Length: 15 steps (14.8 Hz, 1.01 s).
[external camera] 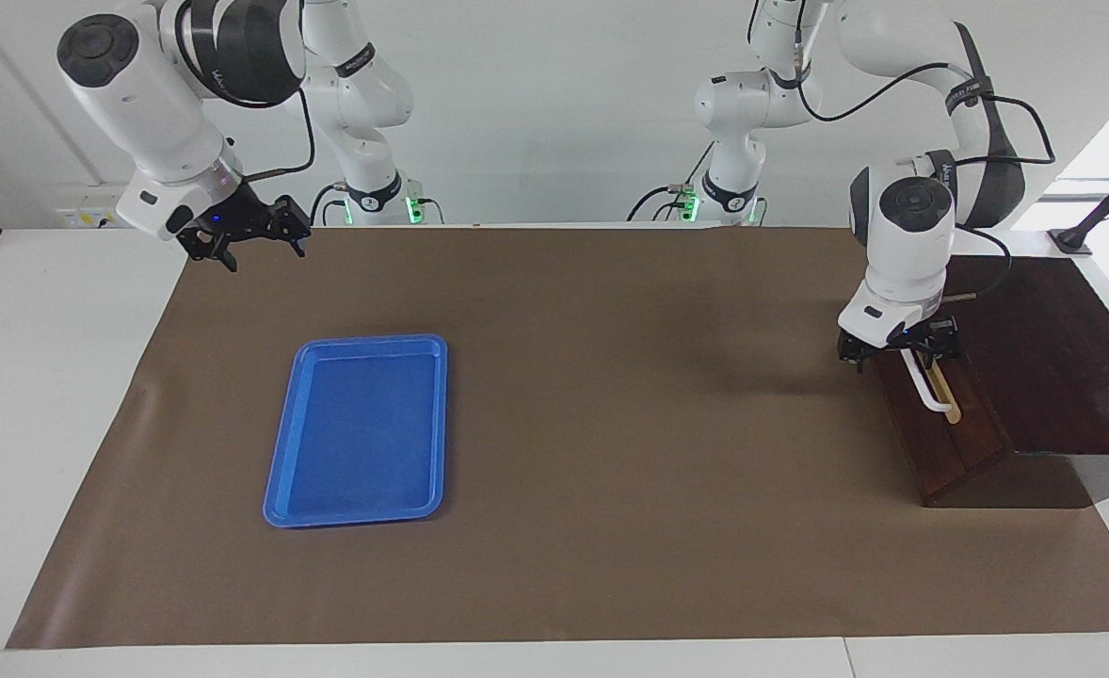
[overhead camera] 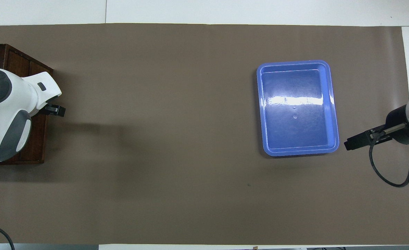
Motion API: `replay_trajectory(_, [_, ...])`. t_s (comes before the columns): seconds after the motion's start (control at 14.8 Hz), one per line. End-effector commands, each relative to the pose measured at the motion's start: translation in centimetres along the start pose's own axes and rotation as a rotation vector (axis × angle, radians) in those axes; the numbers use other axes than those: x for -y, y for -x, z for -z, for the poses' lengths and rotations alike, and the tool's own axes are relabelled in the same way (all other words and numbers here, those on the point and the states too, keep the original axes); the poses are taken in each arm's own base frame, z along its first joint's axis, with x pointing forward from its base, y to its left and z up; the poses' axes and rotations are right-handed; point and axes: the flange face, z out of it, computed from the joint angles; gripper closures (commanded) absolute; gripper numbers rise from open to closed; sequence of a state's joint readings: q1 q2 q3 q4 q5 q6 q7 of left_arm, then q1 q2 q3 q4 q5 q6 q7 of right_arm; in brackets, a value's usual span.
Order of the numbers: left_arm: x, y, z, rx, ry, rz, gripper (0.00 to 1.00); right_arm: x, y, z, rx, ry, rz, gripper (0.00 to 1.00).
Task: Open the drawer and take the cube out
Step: 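Pull the wooden drawer open by its white handle with the left gripper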
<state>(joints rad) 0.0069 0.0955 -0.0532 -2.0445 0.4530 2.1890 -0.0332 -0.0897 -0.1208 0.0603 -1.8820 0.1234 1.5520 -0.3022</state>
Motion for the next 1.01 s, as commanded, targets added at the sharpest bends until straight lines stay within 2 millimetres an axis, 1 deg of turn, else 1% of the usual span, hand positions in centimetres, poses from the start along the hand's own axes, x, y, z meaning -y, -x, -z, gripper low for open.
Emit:
replay_trajectory(0.0, [0.0, 1.8, -1.2, -0.022, -0.007, -0.013, 0.0, 1.5, 1.1, -1.0, -0.044, -0.044, 0.156, 0.0])
replay_trajectory(0.07, [-0.1, 1.9, -1.4, -0.019, -0.006, -0.014, 0.0, 2.0, 1.0, -1.3, -0.046, -0.045, 0.238, 0.0])
replay_trajectory(0.2, [-0.7, 1.8, -1.4, -0.021, -0.004, -0.017, 0.0, 3.8, 0.3, -1.9, -0.092, -0.074, 0.414, 0.0])
replay_trajectory(0.27, [-1.3, 1.5, -1.5, -0.03, -0.001, -0.022, 0.0, 4.7, -0.1, -2.0, -0.117, -0.075, 0.487, 0.0])
replay_trajectory(0.34, [-2.0, 1.2, -1.6, -0.036, 0.002, -0.013, 0.0, 6.3, -0.6, -2.3, -0.135, -0.082, 0.555, 0.0])
replay_trajectory(0.4, [-3.0, 0.9, -1.3, -0.046, 0.005, 0.012, 0.0, 7.5, -1.0, -2.5, -0.163, -0.098, 0.613, 0.0])
replay_trajectory(0.47, [-4.5, 0.5, -1.0, -0.052, 0.01, 0.029, 0.0, 8.6, -1.3, -2.9, -0.183, -0.115, 0.668, 0.0])
replay_trajectory(0.74, [-10.0, -0.4, 1.4, -0.081, 0.022, 0.109, 0.0, 13.5, -2.6, -3.9, -0.256, -0.132, 0.921, 0.0])
replay_trajectory(0.81, [-11.1, -0.5, 1.8, -0.086, 0.026, 0.122, 0.0, 14.4, -2.8, -4.3, -0.275, -0.167, 0.968, 0.0])
replay_trajectory(0.94, [-12.8, -0.5, 2.5, -0.082, 0.05, 0.143, 0.0, 15.2, -3.5, -5.8, -0.314, -0.242, 1.067, 0.0])
